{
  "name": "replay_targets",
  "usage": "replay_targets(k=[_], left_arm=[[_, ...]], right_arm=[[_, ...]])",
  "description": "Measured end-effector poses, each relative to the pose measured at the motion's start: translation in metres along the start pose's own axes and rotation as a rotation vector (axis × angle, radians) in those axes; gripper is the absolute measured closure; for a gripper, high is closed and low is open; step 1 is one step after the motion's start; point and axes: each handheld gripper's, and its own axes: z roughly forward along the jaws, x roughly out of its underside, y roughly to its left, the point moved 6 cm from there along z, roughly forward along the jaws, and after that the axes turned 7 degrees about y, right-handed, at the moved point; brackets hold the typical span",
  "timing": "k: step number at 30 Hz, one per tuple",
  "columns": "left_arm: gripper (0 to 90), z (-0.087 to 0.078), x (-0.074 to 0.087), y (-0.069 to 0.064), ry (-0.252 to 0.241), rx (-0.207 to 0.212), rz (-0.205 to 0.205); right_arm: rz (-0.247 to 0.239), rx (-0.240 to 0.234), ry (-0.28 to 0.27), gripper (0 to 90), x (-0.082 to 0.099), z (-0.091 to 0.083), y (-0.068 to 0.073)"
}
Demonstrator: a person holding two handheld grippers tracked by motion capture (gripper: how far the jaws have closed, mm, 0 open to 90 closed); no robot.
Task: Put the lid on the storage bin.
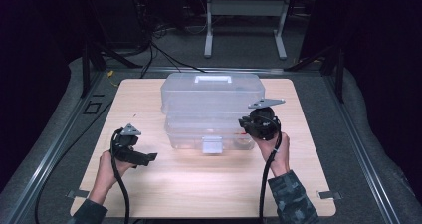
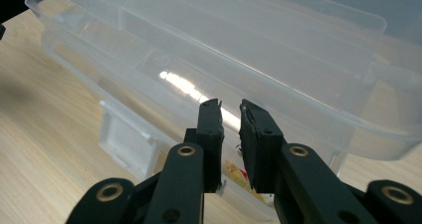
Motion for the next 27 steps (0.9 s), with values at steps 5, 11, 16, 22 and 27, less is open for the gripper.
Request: replay_targets(k=[5, 11, 16, 22, 27], left_arm=[[0.3, 0.001, 0.001, 0.003, -0.004, -0.001, -0.018], [0.3, -0.001, -0.001, 0.004, -0.007, -0.005, -0.013], [0.3, 0.001, -0.001, 0.003, -0.004, -0.004, -0.014], [0.2, 0.007, 0.0, 0.003, 0.008, 0.003, -0.014], [0.2, 0.008, -0.002, -0.003, 0.012, 0.019, -0.003]], right_arm=[[0.009, -0.01, 0.015, 79.0, 0.009, 0.004, 0.002], [0.009, -0.019, 0.022, 78.9, 0.015, 0.005, 0.004], [0.019, -0.024, 0.049, 78.9, 0.024, 0.011, 0.006], [0.031, -0.042, 0.075, 78.9, 0.034, 0.02, 0.007], [0.035, -0.047, 0.098, 79.0, 0.04, 0.025, 0.008]])
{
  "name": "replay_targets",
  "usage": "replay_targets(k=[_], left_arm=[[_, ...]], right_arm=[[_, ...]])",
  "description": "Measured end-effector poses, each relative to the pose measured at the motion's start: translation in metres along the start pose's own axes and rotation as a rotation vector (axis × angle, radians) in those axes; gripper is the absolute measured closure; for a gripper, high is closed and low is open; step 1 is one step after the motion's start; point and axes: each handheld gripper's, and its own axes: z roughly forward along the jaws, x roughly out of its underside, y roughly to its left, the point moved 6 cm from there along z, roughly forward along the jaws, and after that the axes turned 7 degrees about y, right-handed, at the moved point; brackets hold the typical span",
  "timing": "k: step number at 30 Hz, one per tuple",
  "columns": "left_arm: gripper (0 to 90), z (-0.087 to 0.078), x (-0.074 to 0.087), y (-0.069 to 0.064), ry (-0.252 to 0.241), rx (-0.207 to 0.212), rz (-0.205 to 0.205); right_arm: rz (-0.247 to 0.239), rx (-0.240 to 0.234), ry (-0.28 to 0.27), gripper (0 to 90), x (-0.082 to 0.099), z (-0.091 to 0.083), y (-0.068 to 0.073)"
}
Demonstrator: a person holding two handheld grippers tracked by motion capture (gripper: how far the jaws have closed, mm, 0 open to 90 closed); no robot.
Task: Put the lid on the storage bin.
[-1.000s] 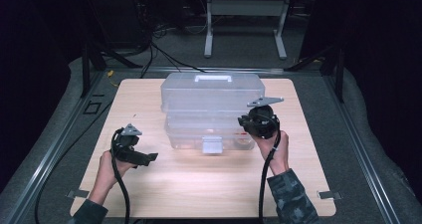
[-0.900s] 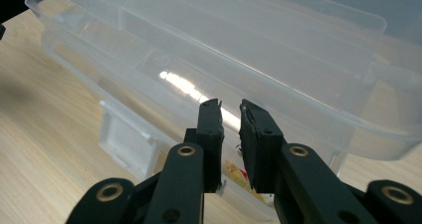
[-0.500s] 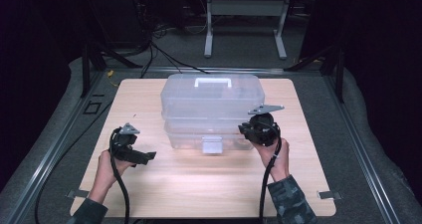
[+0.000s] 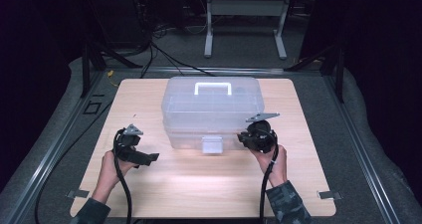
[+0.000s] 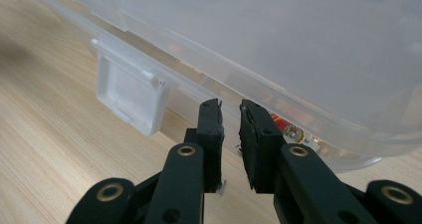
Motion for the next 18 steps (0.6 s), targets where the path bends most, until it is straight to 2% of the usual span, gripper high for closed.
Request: replay_targets(k=[5, 8, 10, 15, 18], left_arm=[[0.2, 0.001, 0.0, 0.003, 0.006, -0.012, -0.004], [0.1, 0.0, 0.003, 0.004, 0.009, -0.017, -0.011], [0.1, -0.002, 0.005, 0.006, 0.008, -0.028, -0.014], [0.1, -0.008, 0.013, 0.012, 0.004, -0.05, -0.028], [0.1, -0.013, 0.019, 0.014, 0.007, -0.08, -0.032]], right_arm=[[-0.005, 0.005, 0.009, 78.8, 0.003, -0.001, 0.002], [-0.015, 0.025, 0.005, 78.4, 0.004, -0.007, 0.002], [-0.012, 0.017, 0.007, 78.3, 0.006, -0.011, 0.001], [-0.011, 0.043, 0.015, 76.6, 0.023, -0.02, -0.005], [0.005, 0.061, 0.025, 72.2, 0.037, -0.025, -0.014]])
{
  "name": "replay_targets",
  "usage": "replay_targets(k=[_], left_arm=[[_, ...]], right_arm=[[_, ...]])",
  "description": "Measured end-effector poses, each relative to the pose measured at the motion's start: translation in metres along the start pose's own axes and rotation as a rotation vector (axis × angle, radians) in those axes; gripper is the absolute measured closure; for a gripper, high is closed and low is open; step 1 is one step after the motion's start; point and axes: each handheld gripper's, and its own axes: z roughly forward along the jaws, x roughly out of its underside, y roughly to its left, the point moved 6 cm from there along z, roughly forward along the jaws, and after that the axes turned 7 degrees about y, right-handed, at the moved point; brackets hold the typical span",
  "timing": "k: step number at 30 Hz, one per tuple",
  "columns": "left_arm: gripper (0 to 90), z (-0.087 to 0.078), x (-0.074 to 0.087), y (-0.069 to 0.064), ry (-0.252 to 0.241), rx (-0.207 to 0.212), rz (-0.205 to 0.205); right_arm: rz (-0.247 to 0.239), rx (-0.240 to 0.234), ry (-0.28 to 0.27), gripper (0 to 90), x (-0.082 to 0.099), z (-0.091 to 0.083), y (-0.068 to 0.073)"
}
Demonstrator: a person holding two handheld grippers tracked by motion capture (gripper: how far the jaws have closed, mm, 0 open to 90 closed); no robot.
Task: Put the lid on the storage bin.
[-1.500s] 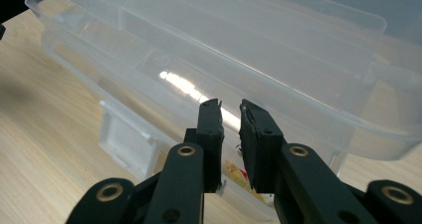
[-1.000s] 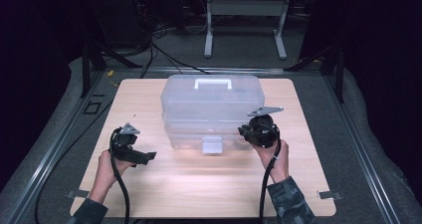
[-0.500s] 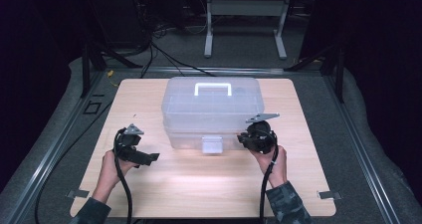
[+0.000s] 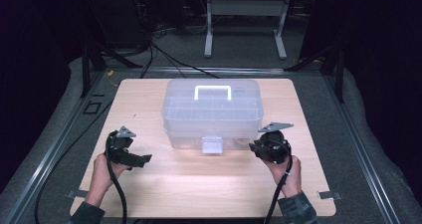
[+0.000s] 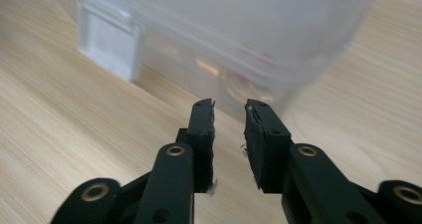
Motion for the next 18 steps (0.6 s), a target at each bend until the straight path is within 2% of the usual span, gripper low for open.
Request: replay_targets(k=[3, 7, 10, 14, 15, 18], left_arm=[[0.1, -0.005, 0.006, 0.002, -0.003, -0.021, -0.007], [0.1, -0.008, 0.016, 0.005, 0.006, -0.051, -0.019], [0.1, -0.007, 0.024, 0.008, 0.013, -0.066, -0.035], [0.0, -0.002, 0.036, 0.012, 0.023, -0.076, -0.06], [0.0, -0.001, 0.039, 0.013, 0.024, -0.08, -0.065], [0.0, 0.002, 0.047, 0.015, 0.025, -0.089, -0.08]], right_arm=[[0.029, 0.026, 0.019, 62.9, 0.016, -0.004, -0.013], [0.069, 0.046, 0.041, 44.3, 0.038, -0.008, -0.03], [0.104, 0.051, 0.056, 32.0, 0.054, -0.008, -0.043], [0.137, 0.09, 0.076, 17.9, 0.071, -0.005, -0.057], [0.146, 0.084, 0.077, 15.4, 0.074, -0.003, -0.059], [0.16, 0.106, 0.087, 14.0, 0.084, 0.002, -0.066]])
